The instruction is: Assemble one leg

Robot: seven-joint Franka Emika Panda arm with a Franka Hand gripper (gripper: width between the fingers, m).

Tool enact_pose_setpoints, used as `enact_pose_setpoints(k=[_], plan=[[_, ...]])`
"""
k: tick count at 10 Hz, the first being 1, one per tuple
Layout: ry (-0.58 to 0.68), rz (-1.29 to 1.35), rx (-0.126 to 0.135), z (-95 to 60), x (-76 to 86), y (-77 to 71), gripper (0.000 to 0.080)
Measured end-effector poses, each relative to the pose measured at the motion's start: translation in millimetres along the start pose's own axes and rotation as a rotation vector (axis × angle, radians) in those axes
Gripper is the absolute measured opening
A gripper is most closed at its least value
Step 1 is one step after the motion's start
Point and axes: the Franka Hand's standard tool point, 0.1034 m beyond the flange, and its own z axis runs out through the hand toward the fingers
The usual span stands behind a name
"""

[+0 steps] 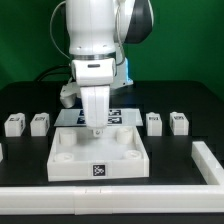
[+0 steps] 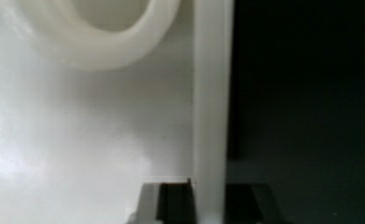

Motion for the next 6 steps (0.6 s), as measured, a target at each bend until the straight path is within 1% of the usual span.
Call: enact_pose_setpoints(k=[3,4,6], plan=[[0.000,0.001,0.000,0.0,0.0,0.0,0.0057],[0.001,0.019,0.001,0.3,3.0,1.0,0.0057],[0.007,0.043,-0.001,1.0,31.8,15.7,0.0057]])
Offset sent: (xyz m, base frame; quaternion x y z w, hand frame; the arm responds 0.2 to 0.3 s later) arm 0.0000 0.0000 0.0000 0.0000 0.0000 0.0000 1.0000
